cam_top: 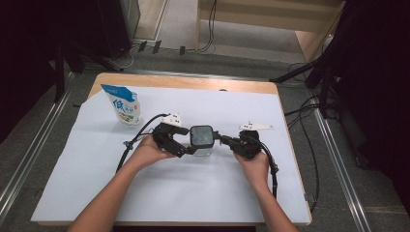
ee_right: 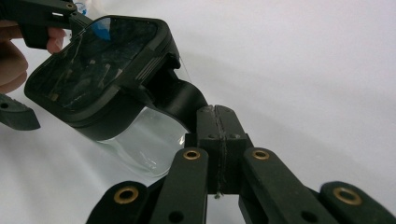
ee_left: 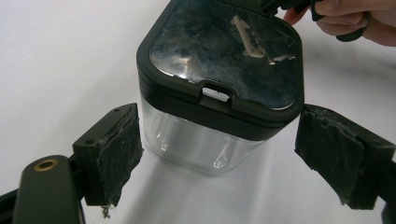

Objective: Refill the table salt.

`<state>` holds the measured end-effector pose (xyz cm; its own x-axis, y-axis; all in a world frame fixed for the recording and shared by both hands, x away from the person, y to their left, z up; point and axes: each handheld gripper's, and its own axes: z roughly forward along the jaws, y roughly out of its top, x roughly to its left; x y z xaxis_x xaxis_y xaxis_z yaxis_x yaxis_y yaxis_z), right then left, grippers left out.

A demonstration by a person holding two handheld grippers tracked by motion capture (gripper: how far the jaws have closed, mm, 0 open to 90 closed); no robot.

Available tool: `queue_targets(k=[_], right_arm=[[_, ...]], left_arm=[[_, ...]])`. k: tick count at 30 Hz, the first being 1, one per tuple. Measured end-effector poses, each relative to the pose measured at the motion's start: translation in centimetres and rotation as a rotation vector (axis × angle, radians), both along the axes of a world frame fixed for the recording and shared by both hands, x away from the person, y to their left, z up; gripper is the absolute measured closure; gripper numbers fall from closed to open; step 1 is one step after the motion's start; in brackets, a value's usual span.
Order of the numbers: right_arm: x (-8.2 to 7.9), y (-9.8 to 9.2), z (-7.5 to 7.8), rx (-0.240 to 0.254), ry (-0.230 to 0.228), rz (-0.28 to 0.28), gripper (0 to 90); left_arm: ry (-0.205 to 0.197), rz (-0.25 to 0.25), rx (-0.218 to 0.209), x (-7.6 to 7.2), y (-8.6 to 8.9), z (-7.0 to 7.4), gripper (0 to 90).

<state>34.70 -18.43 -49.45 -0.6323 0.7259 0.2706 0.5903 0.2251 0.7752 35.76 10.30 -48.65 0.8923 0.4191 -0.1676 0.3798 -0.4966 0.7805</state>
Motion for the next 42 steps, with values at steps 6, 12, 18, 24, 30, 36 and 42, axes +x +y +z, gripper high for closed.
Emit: queue_targets(k=[6, 12, 18, 24, 30, 36, 42], right_arm=[[-0.1, 0.0, -0.1, -0.008, -0.002, -0.003, 90.0], [-0.3, 0.0, -0.1, -0.012, -0.004, -0.007, 90.0], [-0.3, 0.1, -0.1, -0.011, -0.004, -0.008, 90.0], [-0.3, 0.1, -0.1, -0.013, -0.004, -0.008, 90.0], [-0.3, 0.1, 0.0, -0.02, -0.005, -0.006, 90.0], [-0.4, 0.1, 0.0, -0.018, -0.001, -0.007, 90.0], [-0.4, 0.1, 0.0, -0.019, -0.005, -0.006, 90.0]], left_arm=[[0.025, 0.007, -0.009, 0.4, -0.4, -0.6, 16.8], [0.023, 0.02, -0.008, 0.3, -0.6, -0.7, 16.3], [0.012, 0.024, 0.01, 0.0, -0.6, -0.2, 18.1], [0.014, 0.034, 0.011, -0.3, -0.3, 0.4, 21.1], [0.018, 0.026, 0.02, -0.3, -0.1, 0.6, 24.1], [0.015, 0.024, 0.024, -0.3, -0.1, 0.6, 24.8], [0.011, 0.029, 0.022, -0.3, -0.1, 0.5, 24.5]])
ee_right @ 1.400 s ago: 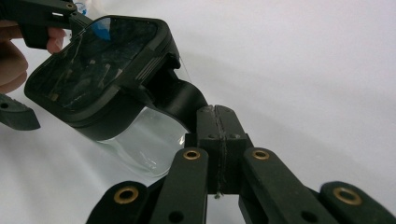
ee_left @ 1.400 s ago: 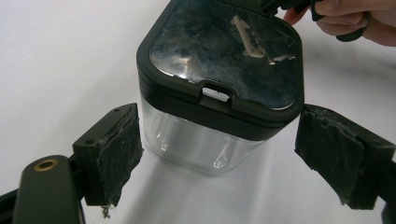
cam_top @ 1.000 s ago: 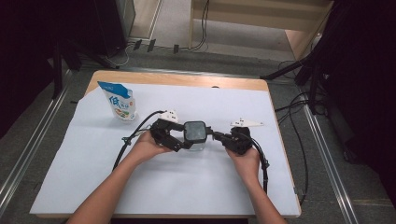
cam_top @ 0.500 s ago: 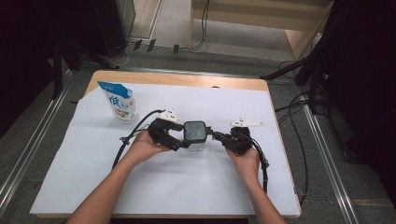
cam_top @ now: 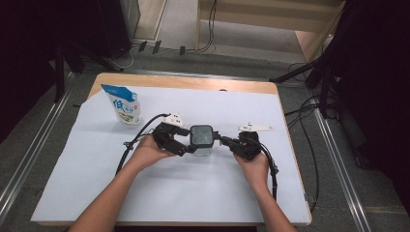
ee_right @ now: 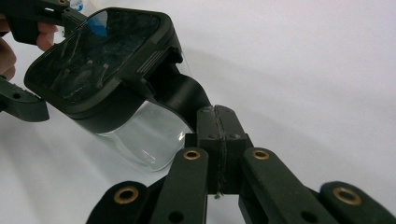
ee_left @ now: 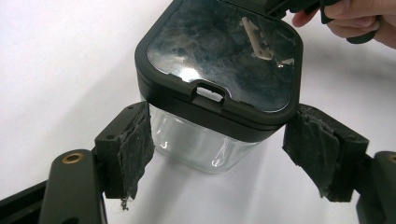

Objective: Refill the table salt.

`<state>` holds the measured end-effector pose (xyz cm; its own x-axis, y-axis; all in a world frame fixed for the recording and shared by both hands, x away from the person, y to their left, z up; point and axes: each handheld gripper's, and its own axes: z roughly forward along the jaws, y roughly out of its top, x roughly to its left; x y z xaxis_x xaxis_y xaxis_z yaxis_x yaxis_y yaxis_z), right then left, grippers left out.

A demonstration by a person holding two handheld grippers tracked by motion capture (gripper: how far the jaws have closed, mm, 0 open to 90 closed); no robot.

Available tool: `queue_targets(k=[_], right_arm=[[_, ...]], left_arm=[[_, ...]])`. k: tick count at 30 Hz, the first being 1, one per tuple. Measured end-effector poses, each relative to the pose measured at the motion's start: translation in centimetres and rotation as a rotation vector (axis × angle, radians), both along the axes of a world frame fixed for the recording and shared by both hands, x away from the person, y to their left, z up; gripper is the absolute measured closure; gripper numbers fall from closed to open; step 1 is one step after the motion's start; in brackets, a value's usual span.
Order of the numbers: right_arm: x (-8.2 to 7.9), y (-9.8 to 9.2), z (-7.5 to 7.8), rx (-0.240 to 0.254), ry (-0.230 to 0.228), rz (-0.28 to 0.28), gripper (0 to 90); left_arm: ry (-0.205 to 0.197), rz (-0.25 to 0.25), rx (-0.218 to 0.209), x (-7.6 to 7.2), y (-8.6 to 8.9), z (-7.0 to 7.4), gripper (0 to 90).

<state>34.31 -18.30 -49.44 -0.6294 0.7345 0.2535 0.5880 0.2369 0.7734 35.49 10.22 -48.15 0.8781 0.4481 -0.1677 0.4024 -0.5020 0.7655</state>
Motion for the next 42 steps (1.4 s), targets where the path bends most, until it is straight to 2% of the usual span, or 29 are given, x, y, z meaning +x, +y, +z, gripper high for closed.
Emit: queue_targets(k=[2, 10, 15, 17, 19, 20, 23, 31, 34, 38, 39, 40, 41, 42], right_arm=[[-0.01, 0.01, 0.0, 0.0, 0.0, 0.0, 90.0], [-0.05, 0.02, 0.07, 0.002, -0.007, -0.001, 90.0], [-0.09, 0.06, 0.11, 0.001, -0.008, 0.0, 90.0], [-0.1, 0.06, 0.12, 0.0, -0.009, 0.001, 90.0], [-0.1, 0.06, 0.14, 0.0, -0.01, 0.002, 90.0], [-0.12, 0.06, 0.15, 0.001, -0.008, 0.001, 90.0], [-0.12, 0.05, 0.14, 0.002, -0.008, 0.0, 90.0], [-0.1, 0.06, 0.11, 0.004, -0.007, -0.001, 90.0], [-0.11, 0.06, 0.12, 0.003, -0.006, -0.003, 90.0], [-0.12, 0.05, 0.12, 0.0, -0.007, -0.002, 90.0], [-0.13, 0.06, 0.12, -0.001, -0.008, -0.002, 90.0], [-0.13, 0.05, 0.11, -0.007, -0.009, -0.005, 90.0], [-0.12, 0.03, 0.1, -0.008, -0.008, -0.006, 90.0], [-0.12, 0.03, 0.1, -0.008, -0.008, -0.006, 90.0]], left_arm=[[-0.002, 0.009, -0.013, 0.02, -0.04, -0.09, 24.2], [-0.006, 0.007, 0.005, -0.14, -0.01, 0.07, 26.0], [-0.014, 0.011, 0.003, -0.05, -0.16, -0.07, 23.6], [-0.049, 0.021, 0.012, -0.36, -0.24, 0.12, 22.8], [-0.06, 0.023, 0.001, -0.49, -0.16, 0.35, 22.9], [-0.048, 0.018, -0.027, -0.37, 0.06, 0.51, 22.9], [-0.029, 0.019, -0.043, -0.21, 0.17, 0.36, 23.2], [-0.032, 0.012, -0.022, -0.28, 0.15, 0.34, 24.2], [-0.039, 0.011, 0.01, -0.24, -0.12, 0.05, 23.7], [-0.041, 0.011, 0.012, -0.29, -0.05, 0.12, 24.4], [-0.043, 0.016, 0.01, -0.34, 0.01, 0.15, 25.4], [-0.044, 0.022, -0.016, -0.37, 0.3, 0.24, 33.1], [-0.039, 0.032, -0.046, -0.34, 0.53, 0.33, 35.8], [-0.039, 0.032, -0.046, -0.34, 0.53, 0.33, 37.7]])
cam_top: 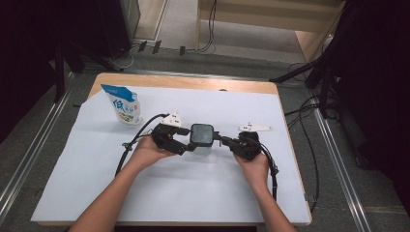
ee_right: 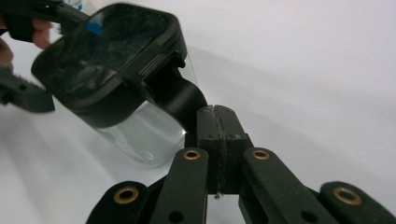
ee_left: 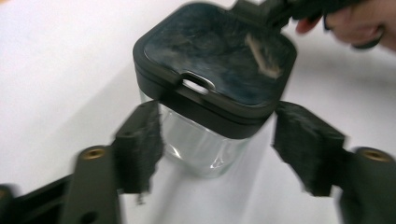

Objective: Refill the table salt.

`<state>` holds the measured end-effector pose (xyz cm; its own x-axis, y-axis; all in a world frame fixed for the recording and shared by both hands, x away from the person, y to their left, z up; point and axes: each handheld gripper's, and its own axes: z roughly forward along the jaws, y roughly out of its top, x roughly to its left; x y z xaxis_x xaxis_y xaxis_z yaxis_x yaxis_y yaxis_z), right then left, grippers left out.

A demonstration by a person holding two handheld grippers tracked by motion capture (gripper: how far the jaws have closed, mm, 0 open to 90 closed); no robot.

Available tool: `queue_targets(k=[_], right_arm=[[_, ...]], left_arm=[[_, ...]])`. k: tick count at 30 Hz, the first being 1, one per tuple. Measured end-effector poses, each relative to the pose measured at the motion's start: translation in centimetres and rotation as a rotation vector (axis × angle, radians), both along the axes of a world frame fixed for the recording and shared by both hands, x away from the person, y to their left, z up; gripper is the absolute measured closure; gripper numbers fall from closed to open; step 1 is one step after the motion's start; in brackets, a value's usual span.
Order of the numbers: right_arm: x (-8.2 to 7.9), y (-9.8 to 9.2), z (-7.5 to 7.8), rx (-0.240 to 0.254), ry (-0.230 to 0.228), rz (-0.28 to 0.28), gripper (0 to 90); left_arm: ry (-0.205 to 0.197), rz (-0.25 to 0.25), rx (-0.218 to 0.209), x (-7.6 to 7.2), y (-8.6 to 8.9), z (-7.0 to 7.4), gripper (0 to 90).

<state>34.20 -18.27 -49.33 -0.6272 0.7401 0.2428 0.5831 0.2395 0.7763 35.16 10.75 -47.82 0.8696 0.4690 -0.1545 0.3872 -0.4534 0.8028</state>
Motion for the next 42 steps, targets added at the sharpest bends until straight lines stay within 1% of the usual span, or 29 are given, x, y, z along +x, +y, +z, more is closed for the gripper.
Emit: queue_targets(k=[1, 3, 4, 6, 9, 11, 15, 18, 22, 24, 25, 26, 27, 29, 32, 34, 36, 38, 39, 40, 41, 42], right_arm=[[0.0, 0.0, 0.0, 0.005, 0.006, 0.0, 90.0], [-0.1, 0.1, 0.0, 0.004, 0.003, 0.011, 90.0], [-0.1, 0.3, 0.1, -0.004, -0.013, 0.013, 90.0], [-0.2, 0.3, 0.1, -0.004, -0.012, 0.011, 90.0], [-0.1, 0.3, 0.1, -0.003, -0.007, 0.007, 90.0], [-0.1, 0.3, 0.1, -0.004, -0.005, 0.005, 90.0], [-0.2, 0.3, 0.1, -0.004, -0.008, 0.001, 90.0], [-0.2, 0.3, 0.1, 0.001, -0.007, -0.002, 90.0], [-0.2, 0.3, 0.1, 0.001, -0.007, -0.002, 90.0], [-0.2, 0.3, 0.1, 0.002, -0.01, -0.001, 90.0], [-0.2, 0.4, 0.2, 0.001, -0.009, 0.0, 90.0], [-0.2, 0.4, 0.2, 0.002, -0.01, 0.0, 90.0], [-0.2, 0.4, 0.2, 0.002, -0.01, 0.0, 90.0], [-0.3, 0.3, 0.3, 0.006, -0.013, 0.002, 90.0], [-0.3, 0.4, 0.3, 0.005, -0.014, 0.002, 90.0], [-0.3, 0.3, 0.3, 0.01, -0.007, 0.006, 90.0], [-0.3, 0.3, 0.4, 0.01, -0.006, 0.006, 90.0], [-0.5, 0.2, 0.5, 0.016, -0.008, 0.01, 90.0], [-0.5, 0.2, 0.5, 0.016, -0.008, 0.01, 90.0], [-0.5, 0.2, 0.5, 0.016, -0.01, 0.011, 90.0], [-0.6, 0.1, 0.6, 0.025, -0.003, 0.012, 90.0], [-0.7, 0.0, 0.6, 0.032, 0.001, 0.012, 90.0]], left_arm=[[0.001, 0.004, -0.016, 0.0, 0.1, 0.0, 37.7], [0.001, 0.009, -0.014, 0.1, 0.0, 0.0, 36.6], [-0.007, 0.01, 0.013, 0.0, -0.1, -0.1, 37.2], [-0.015, 0.01, 0.027, 0.0, -0.1, -0.1, 39.2], [-0.017, 0.008, 0.018, 0.0, 0.0, 0.1, 41.4], [-0.023, -0.002, 0.02, -0.1, 0.2, 0.2, 45.3], [-0.031, 0.002, 0.023, -0.1, 0.3, 0.4, 50.0], [-0.024, 0.004, 0.012, -0.1, 0.4, 0.5, 54.3], [-0.02, 0.006, 0.009, 0.0, 0.5, 0.5, 54.4], [-0.022, 0.005, 0.015, 0.0, 0.5, 0.5, 54.6], [-0.035, 0.004, 0.041, -0.1, 0.4, 0.9, 54.9], [-0.043, 0.009, 0.047, -0.2, 0.3, 1.0, 55.1], [-0.043, 0.009, 0.047, -0.2, 0.3, 1.0, 55.4], [-0.057, -0.002, 0.04, -0.4, 0.4, 1.6, 56.2], [-0.058, -0.019, 0.028, -0.4, 0.5, 2.0, 58.3], [-0.05, -0.029, 0.018, -0.3, 0.6, 2.2, 61.6], [-0.038, -0.039, 0.022, -0.2, 0.6, 2.3, 62.5], [-0.036, -0.045, 0.008, -0.2, 0.6, 2.5, 65.9], [-0.036, -0.045, 0.008, -0.2, 0.6, 2.5, 67.4], [-0.024, -0.046, -0.006, -0.2, 0.6, 2.6, 67.4], [-0.014, -0.048, -0.017, -0.2, 0.7, 2.6, 69.7], [0.006, -0.057, -0.025, 0.0, 0.7, 2.8, 70.6]])
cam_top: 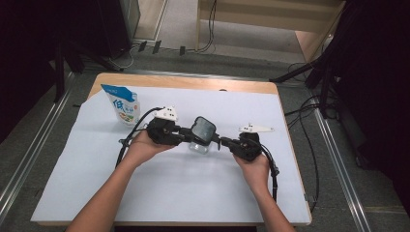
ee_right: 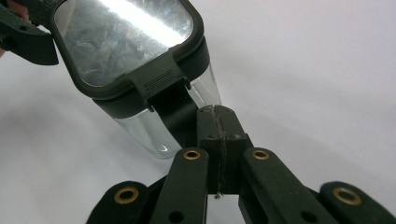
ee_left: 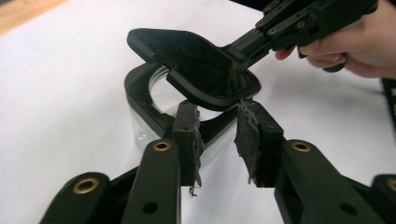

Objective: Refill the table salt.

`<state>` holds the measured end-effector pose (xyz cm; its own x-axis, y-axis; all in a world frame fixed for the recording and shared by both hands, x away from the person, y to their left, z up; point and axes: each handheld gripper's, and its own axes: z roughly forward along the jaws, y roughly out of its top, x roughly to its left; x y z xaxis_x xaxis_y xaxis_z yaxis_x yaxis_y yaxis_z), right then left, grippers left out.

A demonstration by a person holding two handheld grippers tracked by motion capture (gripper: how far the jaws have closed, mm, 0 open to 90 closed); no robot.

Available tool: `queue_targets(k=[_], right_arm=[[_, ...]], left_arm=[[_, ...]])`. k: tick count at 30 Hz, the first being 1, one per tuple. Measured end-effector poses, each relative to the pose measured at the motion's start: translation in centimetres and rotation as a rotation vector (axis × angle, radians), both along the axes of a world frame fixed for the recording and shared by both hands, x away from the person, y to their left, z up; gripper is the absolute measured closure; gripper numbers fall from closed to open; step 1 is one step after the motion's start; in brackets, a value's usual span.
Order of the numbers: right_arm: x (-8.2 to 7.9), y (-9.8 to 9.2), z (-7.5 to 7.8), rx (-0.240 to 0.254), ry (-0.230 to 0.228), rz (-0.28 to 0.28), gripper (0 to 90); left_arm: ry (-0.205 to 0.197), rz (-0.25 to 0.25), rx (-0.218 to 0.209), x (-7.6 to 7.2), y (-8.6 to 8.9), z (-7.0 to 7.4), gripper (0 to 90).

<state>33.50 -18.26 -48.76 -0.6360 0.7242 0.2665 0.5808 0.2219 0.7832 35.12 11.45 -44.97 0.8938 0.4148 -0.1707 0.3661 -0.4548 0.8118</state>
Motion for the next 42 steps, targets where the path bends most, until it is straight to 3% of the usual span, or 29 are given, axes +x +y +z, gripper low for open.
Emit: queue_targets(k=[7, 16, 21, 42], right_arm=[[-0.5, -0.2, -0.1, 0.027, 0.012, 0.011, 90.0], [-0.9, -0.3, -0.4, 0.03, 0.025, 0.019, 90.0], [-1.5, -0.2, -0.6, 0.032, 0.045, 0.027, 90.0], [-1.2, -0.5, -0.9, 0.042, 0.049, 0.011, 90.0]], left_arm=[[-0.002, -0.047, 0.019, -0.4, -0.8, 1.5, 80.8], [-0.004, -0.076, 0.032, -0.2, -1.2, 2.0, 90.0], [0.0, -0.091, 0.04, -0.2, -1.7, 2.4, 90.0], [-0.009, -0.133, 0.068, -0.4, -4.7, 2.9, 90.0]])
